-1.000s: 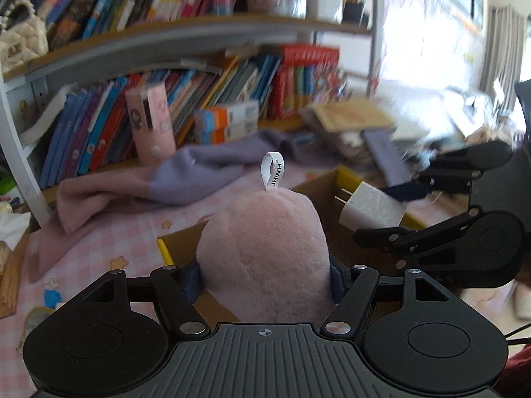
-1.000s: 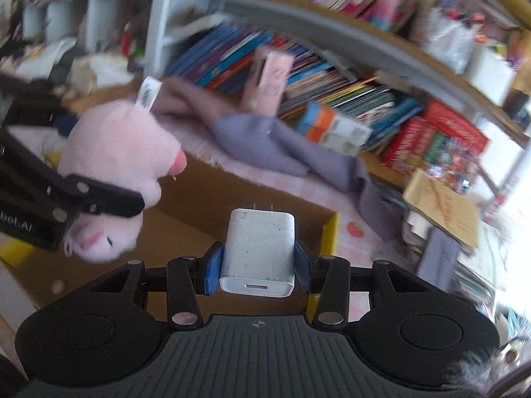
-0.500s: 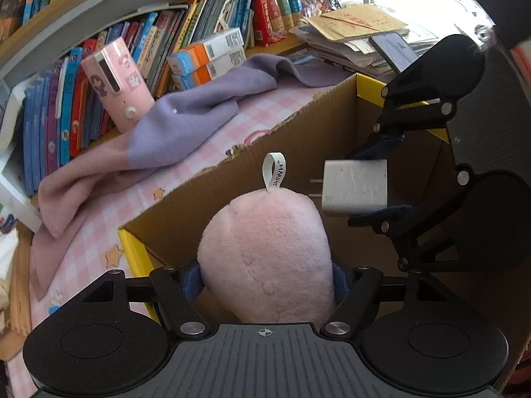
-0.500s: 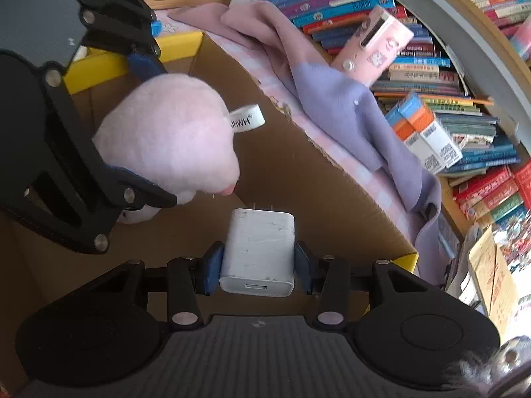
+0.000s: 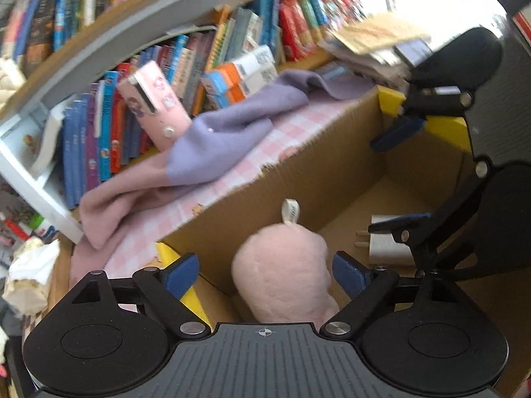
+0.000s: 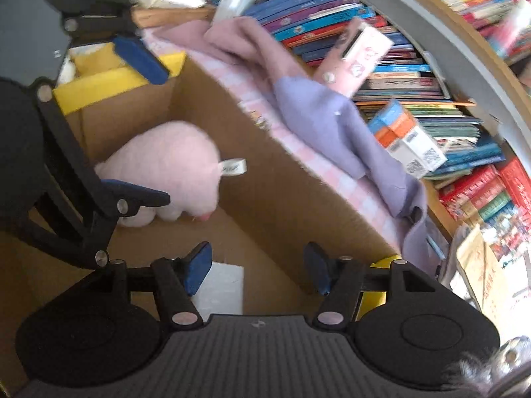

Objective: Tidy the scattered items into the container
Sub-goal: 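Release the plush toy with left tool while right tool drops charger into box, then withdraw both tools from the yellow box back over the table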

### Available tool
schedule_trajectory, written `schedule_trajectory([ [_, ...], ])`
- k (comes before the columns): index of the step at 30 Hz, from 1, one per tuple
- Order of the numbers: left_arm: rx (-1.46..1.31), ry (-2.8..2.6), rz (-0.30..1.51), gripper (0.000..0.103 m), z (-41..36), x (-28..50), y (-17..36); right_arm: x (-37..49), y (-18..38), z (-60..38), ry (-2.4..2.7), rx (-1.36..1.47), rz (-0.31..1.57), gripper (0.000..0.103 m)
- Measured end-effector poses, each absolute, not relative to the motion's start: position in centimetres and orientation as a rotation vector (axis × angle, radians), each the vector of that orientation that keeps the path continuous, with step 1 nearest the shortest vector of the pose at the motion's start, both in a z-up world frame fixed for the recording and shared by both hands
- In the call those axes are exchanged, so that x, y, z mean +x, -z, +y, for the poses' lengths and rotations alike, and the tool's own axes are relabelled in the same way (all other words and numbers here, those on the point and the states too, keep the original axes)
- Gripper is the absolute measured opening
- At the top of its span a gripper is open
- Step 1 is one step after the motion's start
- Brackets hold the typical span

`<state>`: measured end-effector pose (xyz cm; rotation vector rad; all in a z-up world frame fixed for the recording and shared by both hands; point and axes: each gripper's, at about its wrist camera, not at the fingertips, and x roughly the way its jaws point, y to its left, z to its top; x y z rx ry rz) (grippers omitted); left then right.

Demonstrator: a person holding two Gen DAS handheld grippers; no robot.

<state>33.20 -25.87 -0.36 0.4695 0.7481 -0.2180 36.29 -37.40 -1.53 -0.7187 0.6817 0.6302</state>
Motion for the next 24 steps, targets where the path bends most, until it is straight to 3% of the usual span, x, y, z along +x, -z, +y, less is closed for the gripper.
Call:
schedule_trajectory([
  [15,0.221,0.177,0.558,0.09,-23.5,26.6,-5.0,31.1,-6.1,-40.0,-0.433,-0.393,0.522,0.06],
  [24,0.136,0.201,0.499,0.09,-20.8,21.6,-6.4,24.2,-7.6,-38.7,-0.327,-0.317,0.475,0.06],
])
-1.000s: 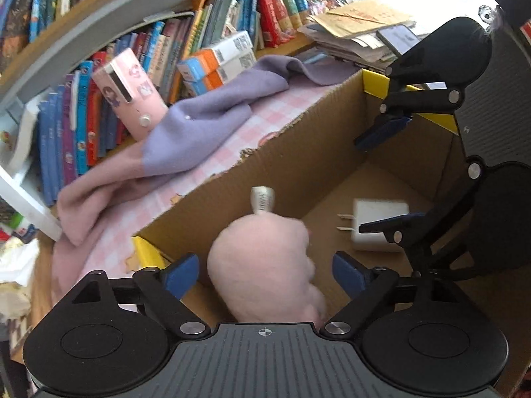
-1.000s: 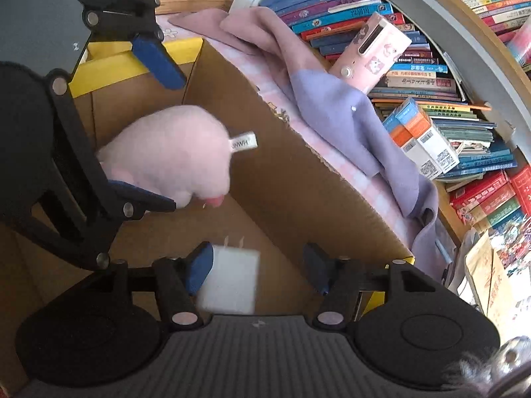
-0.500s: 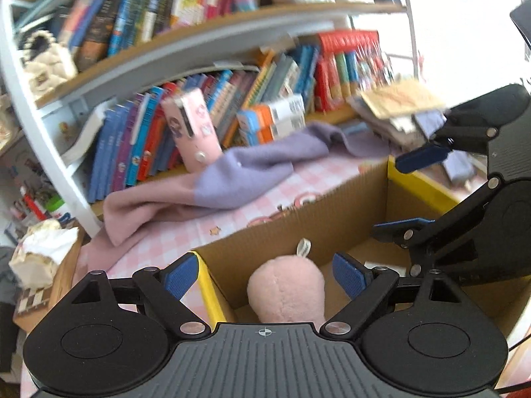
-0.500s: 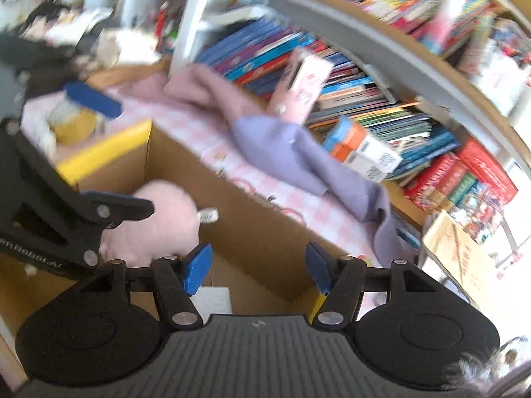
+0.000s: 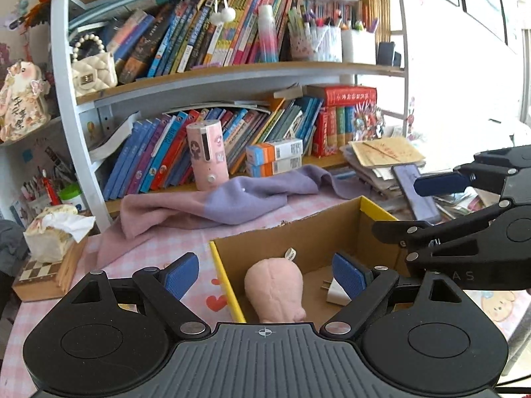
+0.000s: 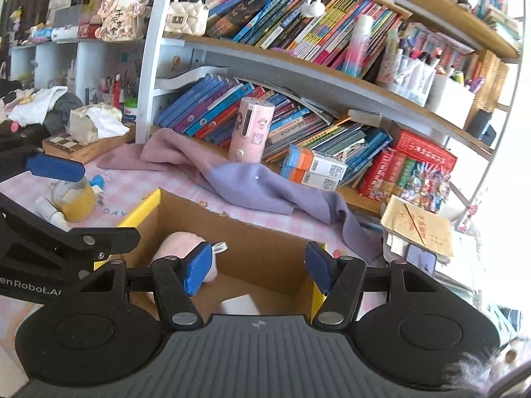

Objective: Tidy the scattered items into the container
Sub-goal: 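Withdraw both tools from the yellow box back over the table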

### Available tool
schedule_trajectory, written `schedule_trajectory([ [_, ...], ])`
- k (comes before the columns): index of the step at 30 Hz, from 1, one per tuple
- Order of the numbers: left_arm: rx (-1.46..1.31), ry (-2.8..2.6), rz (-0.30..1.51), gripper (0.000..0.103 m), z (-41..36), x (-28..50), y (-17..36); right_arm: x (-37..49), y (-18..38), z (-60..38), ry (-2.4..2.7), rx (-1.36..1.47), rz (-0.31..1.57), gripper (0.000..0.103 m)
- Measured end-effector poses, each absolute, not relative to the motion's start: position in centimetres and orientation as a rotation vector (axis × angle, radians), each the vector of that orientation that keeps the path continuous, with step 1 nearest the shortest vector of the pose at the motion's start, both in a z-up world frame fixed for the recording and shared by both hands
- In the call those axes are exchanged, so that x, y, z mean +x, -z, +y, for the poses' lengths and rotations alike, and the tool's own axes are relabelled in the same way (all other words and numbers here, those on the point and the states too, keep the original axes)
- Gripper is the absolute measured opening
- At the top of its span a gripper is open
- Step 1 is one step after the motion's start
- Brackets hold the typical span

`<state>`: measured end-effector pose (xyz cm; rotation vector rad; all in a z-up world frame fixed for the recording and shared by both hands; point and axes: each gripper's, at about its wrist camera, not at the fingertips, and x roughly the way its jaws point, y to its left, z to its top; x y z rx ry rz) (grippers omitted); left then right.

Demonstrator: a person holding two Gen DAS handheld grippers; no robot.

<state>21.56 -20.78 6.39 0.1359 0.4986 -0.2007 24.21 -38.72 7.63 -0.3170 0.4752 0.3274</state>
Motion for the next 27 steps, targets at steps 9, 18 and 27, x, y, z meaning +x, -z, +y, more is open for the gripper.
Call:
schedule_trajectory([
  [9,0.054,0.206,0.465,0.09,-16.7,16.4,-6.2,17.2,-7.7,-36.8,-0.181,-0.287,0.425,0.061],
  [18,0.032,0.177,0.465,0.093,-11.8,9.2,-5.1,10.8,-6.6,-33.9,-0.085,-0.246,0.443,0.071],
  [27,0.03,0.157,0.55,0.094,-7.8,5.0,-3.1,6.1,-4.1,-30.0,-0.068,-0.225,0.496,0.073],
])
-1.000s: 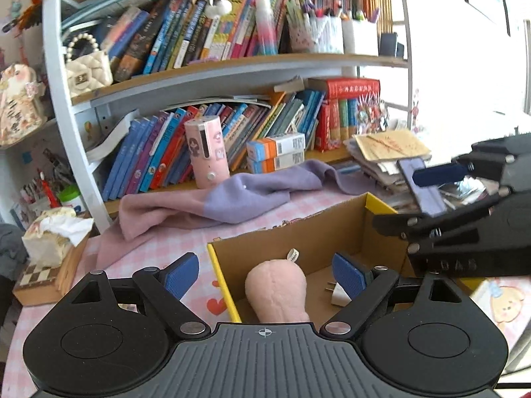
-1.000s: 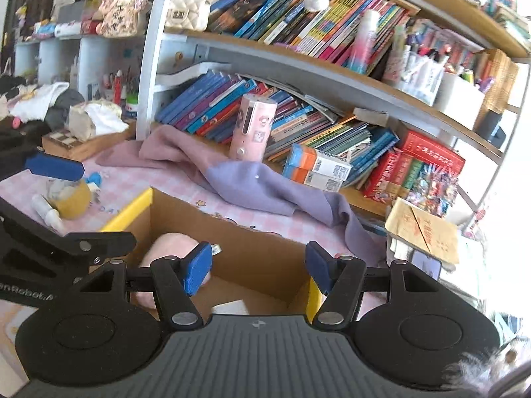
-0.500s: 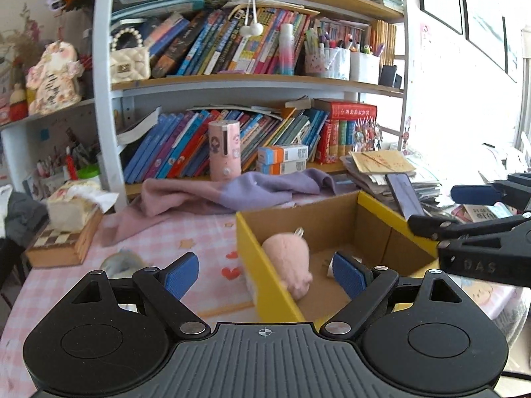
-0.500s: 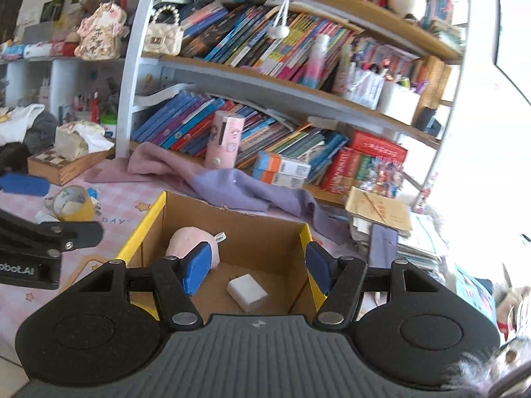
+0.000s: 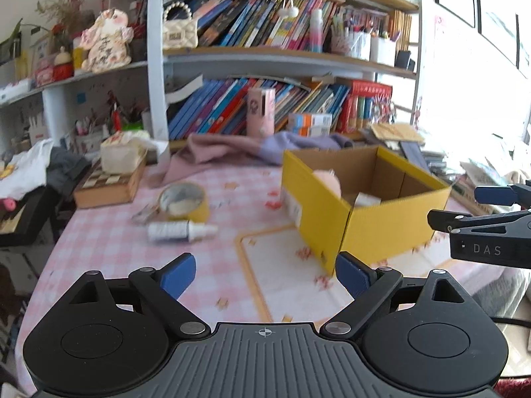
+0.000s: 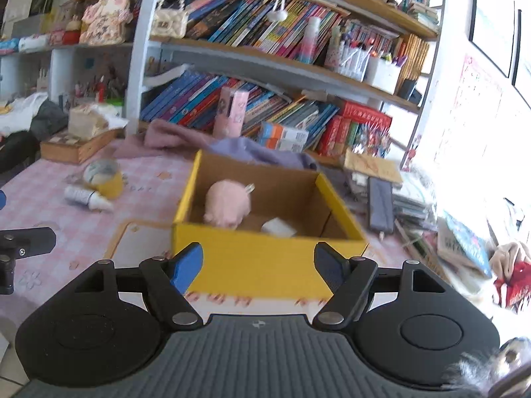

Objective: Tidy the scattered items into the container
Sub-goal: 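Withdraw both tools from the yellow box back over the table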

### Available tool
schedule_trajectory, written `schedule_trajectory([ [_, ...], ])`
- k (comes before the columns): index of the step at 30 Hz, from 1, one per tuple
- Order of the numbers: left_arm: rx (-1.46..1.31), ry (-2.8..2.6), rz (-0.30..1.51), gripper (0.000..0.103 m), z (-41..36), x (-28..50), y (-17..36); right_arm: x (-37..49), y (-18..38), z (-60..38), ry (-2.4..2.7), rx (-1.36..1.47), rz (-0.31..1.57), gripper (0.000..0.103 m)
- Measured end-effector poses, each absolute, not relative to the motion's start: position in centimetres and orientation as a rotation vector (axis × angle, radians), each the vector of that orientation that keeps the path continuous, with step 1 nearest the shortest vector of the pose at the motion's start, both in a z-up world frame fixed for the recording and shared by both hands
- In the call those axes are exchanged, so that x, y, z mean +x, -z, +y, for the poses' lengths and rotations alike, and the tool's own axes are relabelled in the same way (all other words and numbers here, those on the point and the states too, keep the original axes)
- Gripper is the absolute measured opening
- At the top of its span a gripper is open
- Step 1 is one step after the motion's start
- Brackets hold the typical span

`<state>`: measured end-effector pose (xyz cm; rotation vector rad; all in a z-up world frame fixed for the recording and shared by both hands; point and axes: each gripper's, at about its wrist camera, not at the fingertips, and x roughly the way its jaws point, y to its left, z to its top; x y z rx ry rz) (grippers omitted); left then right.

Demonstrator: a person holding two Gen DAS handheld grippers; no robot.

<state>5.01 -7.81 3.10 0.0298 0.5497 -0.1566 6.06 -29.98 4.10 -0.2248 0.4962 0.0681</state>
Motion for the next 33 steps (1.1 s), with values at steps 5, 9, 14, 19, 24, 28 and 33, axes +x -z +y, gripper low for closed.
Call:
schedule_trajectory([
  [5,0.056,0.13,0.594,0.097,-6.1,3.3,-2.4,4.6,-2.7,-27.4,-0.117,-0.218,0.557,0.073],
  [9,0.062,0.106,0.636,0.097,-4.9,2.6,-1.6,3.9,-1.9,-25.5,-0.182,-0.222,0.607,0.075],
  [14,0.065,0.083,0.683,0.097,-3.8,1.8,-0.8,3.5,-1.1,-23.8,-0.244,-0.218,0.679,0.075],
  [19,0.064,0.066,0.739,0.097,-2.8,1.5,0.1,3.4,-0.7,-21.7,-0.309,-0.251,0.704,0.076],
  [24,0.016,0.039,0.8,0.097,-1.4,1.7,1.2,3.4,0.0,-20.0,-0.371,-0.297,0.739,0.078],
  [28,-0.011,0.026,0.812,0.097,-0.5,1.7,1.5,3.4,0.0,-19.1,-0.394,-0.317,0.746,0.078],
  [33,-0.015,0.018,0.814,0.097,0.1,1.7,1.6,3.4,0.0,-18.5,-0.404,-0.324,0.747,0.079],
])
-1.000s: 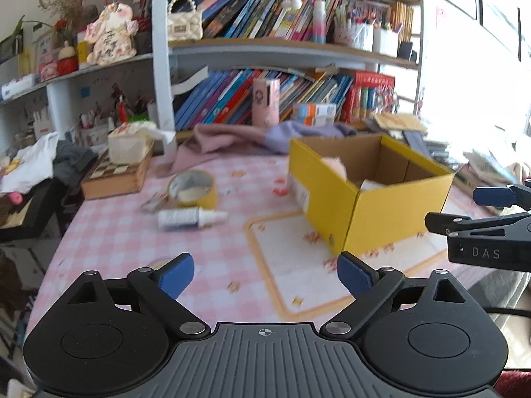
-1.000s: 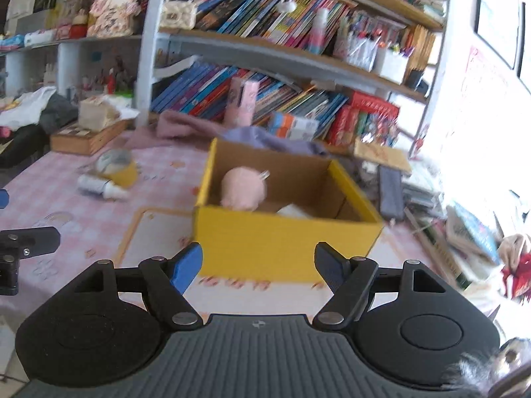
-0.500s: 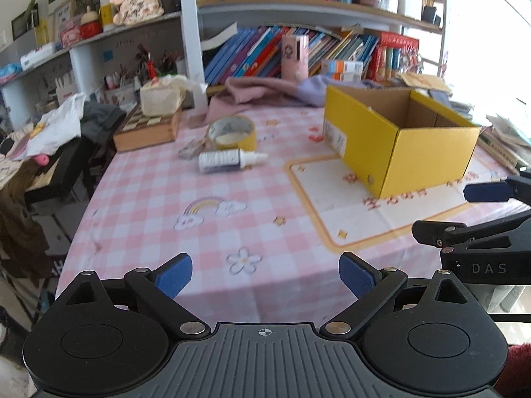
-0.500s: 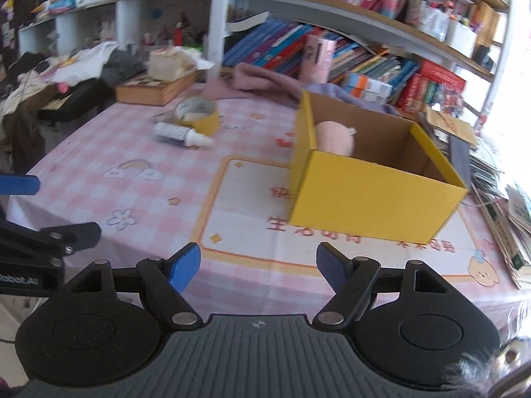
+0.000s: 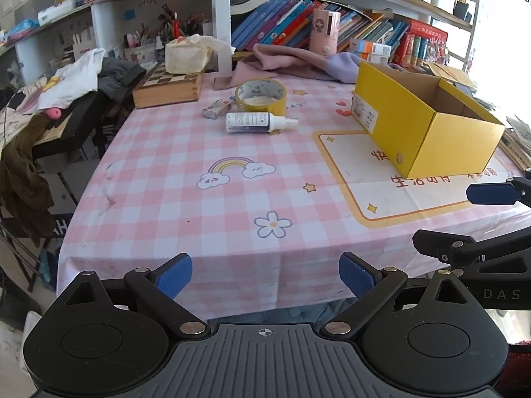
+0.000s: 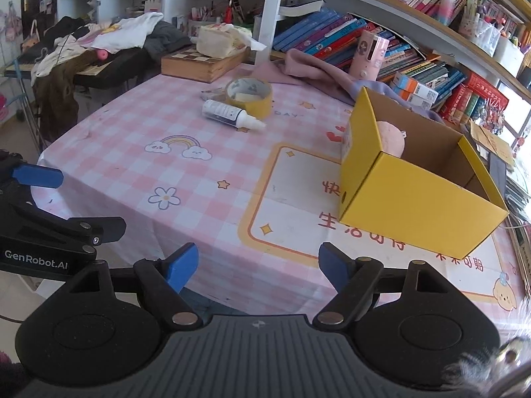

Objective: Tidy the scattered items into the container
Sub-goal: 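Withdraw both tools from the yellow box back over the table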

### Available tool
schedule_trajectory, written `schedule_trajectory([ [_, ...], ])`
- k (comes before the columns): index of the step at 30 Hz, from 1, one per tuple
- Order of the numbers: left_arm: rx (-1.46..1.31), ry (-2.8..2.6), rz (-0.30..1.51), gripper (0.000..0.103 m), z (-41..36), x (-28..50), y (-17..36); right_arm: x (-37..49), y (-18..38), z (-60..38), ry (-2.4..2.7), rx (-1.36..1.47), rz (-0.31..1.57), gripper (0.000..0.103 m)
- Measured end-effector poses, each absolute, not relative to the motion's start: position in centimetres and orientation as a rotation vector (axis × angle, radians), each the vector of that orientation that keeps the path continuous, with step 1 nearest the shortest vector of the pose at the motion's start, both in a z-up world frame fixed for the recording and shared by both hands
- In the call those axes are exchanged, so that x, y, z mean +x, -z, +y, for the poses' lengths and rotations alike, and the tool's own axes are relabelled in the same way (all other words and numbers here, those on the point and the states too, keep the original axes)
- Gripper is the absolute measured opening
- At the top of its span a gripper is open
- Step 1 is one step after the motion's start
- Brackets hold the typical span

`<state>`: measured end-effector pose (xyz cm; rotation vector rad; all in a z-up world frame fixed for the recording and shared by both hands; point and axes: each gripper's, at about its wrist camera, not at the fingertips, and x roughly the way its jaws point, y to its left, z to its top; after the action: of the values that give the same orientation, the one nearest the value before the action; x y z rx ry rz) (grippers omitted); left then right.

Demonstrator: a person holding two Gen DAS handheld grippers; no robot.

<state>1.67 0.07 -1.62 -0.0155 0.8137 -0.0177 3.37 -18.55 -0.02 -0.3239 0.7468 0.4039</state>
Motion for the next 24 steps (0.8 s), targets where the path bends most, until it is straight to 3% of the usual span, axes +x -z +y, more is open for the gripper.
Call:
schedule_trajectory([
  [24,-0.044,-0.09,0.824,0.097,2.8,3.6,2.0,6.9,0.4,-15.1,-0.518,-0.351,0.749,0.079],
])
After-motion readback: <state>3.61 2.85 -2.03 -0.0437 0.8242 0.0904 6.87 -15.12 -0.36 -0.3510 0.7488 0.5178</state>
